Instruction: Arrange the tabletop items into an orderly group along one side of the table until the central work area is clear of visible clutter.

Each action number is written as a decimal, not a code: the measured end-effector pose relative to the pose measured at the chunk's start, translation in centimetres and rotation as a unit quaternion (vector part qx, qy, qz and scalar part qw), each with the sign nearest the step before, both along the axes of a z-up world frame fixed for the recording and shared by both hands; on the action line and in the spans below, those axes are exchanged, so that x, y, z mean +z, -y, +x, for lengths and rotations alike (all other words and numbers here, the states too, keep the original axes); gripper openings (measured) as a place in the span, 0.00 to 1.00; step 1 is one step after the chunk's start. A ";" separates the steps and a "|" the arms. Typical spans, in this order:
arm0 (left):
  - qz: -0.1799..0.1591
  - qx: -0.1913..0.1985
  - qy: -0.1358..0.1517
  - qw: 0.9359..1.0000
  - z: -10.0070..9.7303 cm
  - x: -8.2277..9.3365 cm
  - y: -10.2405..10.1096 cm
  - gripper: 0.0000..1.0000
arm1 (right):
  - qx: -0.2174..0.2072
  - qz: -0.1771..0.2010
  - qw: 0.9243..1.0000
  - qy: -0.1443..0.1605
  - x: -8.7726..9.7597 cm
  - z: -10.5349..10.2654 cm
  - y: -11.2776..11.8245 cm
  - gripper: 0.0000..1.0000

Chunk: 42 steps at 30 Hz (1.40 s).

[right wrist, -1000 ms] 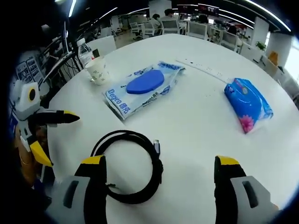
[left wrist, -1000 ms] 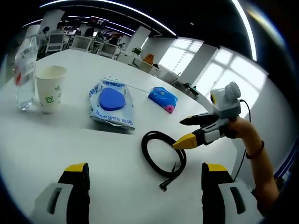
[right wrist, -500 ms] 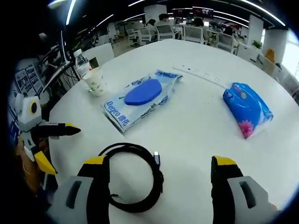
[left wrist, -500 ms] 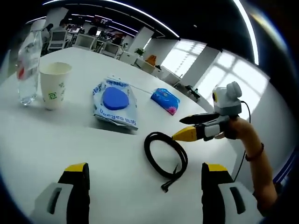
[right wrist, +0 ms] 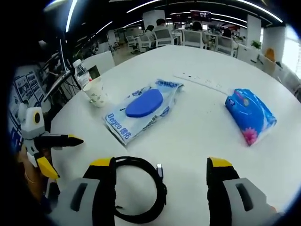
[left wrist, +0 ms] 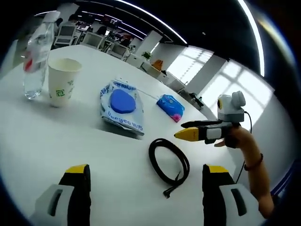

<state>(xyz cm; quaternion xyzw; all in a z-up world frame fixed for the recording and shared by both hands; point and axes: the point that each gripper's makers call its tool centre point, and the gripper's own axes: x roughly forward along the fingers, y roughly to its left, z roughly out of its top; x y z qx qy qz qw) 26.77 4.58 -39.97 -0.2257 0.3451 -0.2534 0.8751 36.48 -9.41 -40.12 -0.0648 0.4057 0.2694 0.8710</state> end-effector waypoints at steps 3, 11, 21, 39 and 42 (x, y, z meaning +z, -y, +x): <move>-0.021 0.013 -0.006 1.000 0.1 0.4 0.2 0.94 | 0.001 0.000 1.000 -0.001 0.1 0.2 -0.3 0.74; -0.027 0.028 -0.006 0.999 0.4 0.5 0.6 0.93 | -0.002 0.006 1.000 -0.003 0.0 0.8 -0.9 0.74; -0.049 0.052 -0.025 0.997 1.1 0.1 -1.0 0.93 | -0.013 0.024 1.000 -0.011 0.0 1.8 -1.8 0.70; -0.062 0.078 -0.035 0.994 2.9 -0.4 -2.5 0.90 | -0.007 0.033 0.999 -0.006 0.5 4.0 -3.0 0.63; -0.061 0.087 -0.037 0.994 3.2 -0.4 -2.9 0.88 | -0.012 0.034 0.999 -0.003 0.6 4.7 -2.9 0.62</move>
